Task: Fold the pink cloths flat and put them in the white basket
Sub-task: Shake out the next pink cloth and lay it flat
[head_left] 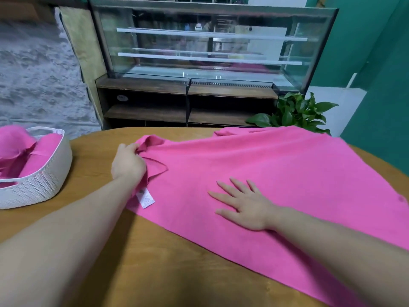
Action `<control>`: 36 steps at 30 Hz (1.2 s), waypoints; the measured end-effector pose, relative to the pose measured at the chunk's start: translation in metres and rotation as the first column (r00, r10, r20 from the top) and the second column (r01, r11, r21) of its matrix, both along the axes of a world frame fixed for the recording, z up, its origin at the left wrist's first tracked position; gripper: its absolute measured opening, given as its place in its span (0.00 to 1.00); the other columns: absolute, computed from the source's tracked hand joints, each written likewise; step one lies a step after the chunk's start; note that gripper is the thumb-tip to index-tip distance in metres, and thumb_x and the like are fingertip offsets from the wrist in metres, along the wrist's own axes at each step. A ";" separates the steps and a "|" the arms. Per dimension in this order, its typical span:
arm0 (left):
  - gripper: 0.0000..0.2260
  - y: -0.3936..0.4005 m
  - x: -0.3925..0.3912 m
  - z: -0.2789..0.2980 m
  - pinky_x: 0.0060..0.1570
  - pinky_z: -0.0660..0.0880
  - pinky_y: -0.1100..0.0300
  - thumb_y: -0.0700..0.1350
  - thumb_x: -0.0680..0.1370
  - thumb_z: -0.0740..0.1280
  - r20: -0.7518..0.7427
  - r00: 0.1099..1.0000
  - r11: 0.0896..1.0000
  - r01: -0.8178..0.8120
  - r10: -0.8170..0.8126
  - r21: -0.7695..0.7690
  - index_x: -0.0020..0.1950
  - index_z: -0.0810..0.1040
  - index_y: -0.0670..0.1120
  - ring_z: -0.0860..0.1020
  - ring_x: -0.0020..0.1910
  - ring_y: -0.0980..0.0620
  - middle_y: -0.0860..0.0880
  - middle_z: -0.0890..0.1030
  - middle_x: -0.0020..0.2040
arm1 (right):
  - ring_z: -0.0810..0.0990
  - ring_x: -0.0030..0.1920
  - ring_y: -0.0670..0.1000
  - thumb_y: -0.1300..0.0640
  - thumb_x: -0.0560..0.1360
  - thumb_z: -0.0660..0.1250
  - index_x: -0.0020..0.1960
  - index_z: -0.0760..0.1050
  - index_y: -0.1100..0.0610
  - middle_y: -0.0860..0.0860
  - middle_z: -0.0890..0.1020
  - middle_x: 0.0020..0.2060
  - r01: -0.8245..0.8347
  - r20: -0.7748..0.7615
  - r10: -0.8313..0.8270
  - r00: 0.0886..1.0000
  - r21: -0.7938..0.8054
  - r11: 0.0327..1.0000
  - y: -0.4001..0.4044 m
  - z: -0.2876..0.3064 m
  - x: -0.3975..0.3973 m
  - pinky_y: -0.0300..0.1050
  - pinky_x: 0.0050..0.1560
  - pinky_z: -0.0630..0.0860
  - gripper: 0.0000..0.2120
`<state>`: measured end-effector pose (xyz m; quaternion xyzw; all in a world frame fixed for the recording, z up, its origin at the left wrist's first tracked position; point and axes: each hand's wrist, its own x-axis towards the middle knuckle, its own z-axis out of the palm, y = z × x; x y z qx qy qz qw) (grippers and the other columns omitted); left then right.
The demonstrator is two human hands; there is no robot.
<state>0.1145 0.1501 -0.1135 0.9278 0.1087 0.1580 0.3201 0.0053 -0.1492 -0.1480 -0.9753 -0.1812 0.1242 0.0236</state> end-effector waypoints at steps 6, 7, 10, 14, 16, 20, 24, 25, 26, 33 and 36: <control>0.26 -0.045 0.012 0.002 0.70 0.58 0.44 0.38 0.73 0.63 0.135 0.987 0.980 0.057 -0.083 0.190 0.72 0.68 0.47 0.61 0.73 0.41 0.43 0.61 0.75 | 0.39 0.79 0.55 0.32 0.79 0.41 0.77 0.41 0.32 0.44 0.42 0.80 0.118 0.035 -0.117 0.993 -0.019 0.993 0.044 -0.008 0.041 0.68 0.74 0.36 0.27; 0.24 -0.054 0.008 -0.001 0.68 0.60 0.44 0.39 0.73 0.64 0.177 0.970 0.965 0.122 -0.165 0.232 0.70 0.70 0.47 0.64 0.71 0.42 0.43 0.64 0.73 | 0.39 0.79 0.56 0.33 0.80 0.41 0.78 0.41 0.33 0.45 0.42 0.80 0.137 0.035 -0.137 0.990 -0.018 0.990 0.053 -0.010 0.049 0.69 0.74 0.36 0.27; 0.12 -0.075 -0.003 -0.016 0.58 0.69 0.46 0.42 0.76 0.62 0.112 0.949 0.944 0.272 -0.296 0.189 0.60 0.72 0.48 0.73 0.60 0.42 0.46 0.71 0.62 | 0.40 0.79 0.58 0.38 0.81 0.42 0.79 0.42 0.37 0.48 0.43 0.80 0.202 0.047 -0.201 0.978 0.003 0.979 0.078 -0.013 0.075 0.72 0.73 0.37 0.27; 0.16 -0.081 -0.002 -0.040 0.66 0.63 0.43 0.57 0.82 0.54 -0.218 0.952 0.964 0.243 -0.214 0.112 0.65 0.69 0.51 0.70 0.67 0.44 0.48 0.72 0.67 | 0.40 0.79 0.59 0.41 0.82 0.43 0.80 0.41 0.41 0.50 0.43 0.80 0.225 0.032 -0.226 0.974 0.013 0.974 0.100 -0.014 0.098 0.71 0.73 0.37 0.27; 0.23 -0.074 0.003 -0.051 0.73 0.53 0.39 0.62 0.82 0.48 -0.264 0.942 0.934 0.269 -0.206 0.233 0.73 0.64 0.54 0.61 0.75 0.47 0.49 0.66 0.74 | 0.42 0.80 0.56 0.43 0.82 0.45 0.80 0.46 0.43 0.49 0.46 0.80 0.207 -0.004 -0.208 0.978 0.074 0.975 0.098 -0.015 0.109 0.68 0.74 0.37 0.27; 0.30 -0.054 0.017 -0.057 0.74 0.43 0.34 0.69 0.78 0.43 -0.402 0.894 0.840 0.365 -0.196 0.402 0.79 0.53 0.60 0.47 0.80 0.48 0.48 0.50 0.81 | 0.73 0.67 0.51 0.59 0.79 0.59 0.69 0.74 0.50 0.51 0.75 0.69 0.185 -0.028 -0.205 0.978 0.562 0.806 0.071 -0.001 0.122 0.48 0.72 0.65 0.20; 0.33 -0.031 0.045 -0.048 0.74 0.42 0.34 0.72 0.77 0.44 -0.483 0.829 0.754 0.502 -0.280 0.424 0.80 0.49 0.62 0.42 0.80 0.48 0.51 0.45 0.82 | 0.75 0.61 0.53 0.47 0.72 0.59 0.57 0.80 0.47 0.48 0.81 0.58 0.171 0.222 -0.312 0.924 0.491 0.854 0.018 0.007 0.138 0.49 0.65 0.69 0.18; 0.32 -0.024 0.053 -0.045 0.74 0.42 0.34 0.71 0.78 0.44 -0.509 0.813 0.737 0.524 -0.283 0.427 0.80 0.48 0.62 0.41 0.80 0.49 0.52 0.44 0.82 | 0.75 0.61 0.53 0.41 0.70 0.56 0.55 0.80 0.45 0.47 0.80 0.57 0.176 0.237 -0.286 0.928 0.399 0.900 0.006 0.007 0.138 0.51 0.65 0.69 0.21; 0.30 -0.018 0.060 -0.042 0.73 0.43 0.32 0.70 0.79 0.44 -0.527 0.808 0.716 0.529 -0.263 0.455 0.80 0.49 0.62 0.40 0.80 0.49 0.52 0.43 0.82 | 0.74 0.60 0.53 0.38 0.68 0.54 0.54 0.80 0.44 0.45 0.80 0.56 0.169 0.240 -0.259 0.936 0.339 0.926 -0.005 0.003 0.137 0.53 0.64 0.69 0.24; 0.23 -0.013 0.090 -0.029 0.66 0.62 0.42 0.57 0.83 0.53 -0.215 0.961 0.522 0.275 -0.174 0.807 0.79 0.56 0.59 0.63 0.69 0.41 0.43 0.63 0.72 | 0.70 0.47 0.46 0.44 0.71 0.63 0.49 0.79 0.46 0.41 0.72 0.44 -0.126 0.543 -0.090 0.835 0.348 0.929 -0.051 0.006 0.108 0.47 0.49 0.65 0.12; 0.23 -0.040 0.078 -0.024 0.54 0.71 0.47 0.49 0.80 0.61 -0.132 0.954 0.691 0.288 -0.270 0.663 0.75 0.62 0.50 0.73 0.58 0.39 0.42 0.69 0.62 | 0.74 0.41 0.44 0.44 0.72 0.65 0.43 0.77 0.49 0.42 0.76 0.39 -0.141 0.318 0.001 0.948 0.415 0.899 -0.063 0.008 0.098 0.45 0.45 0.71 0.09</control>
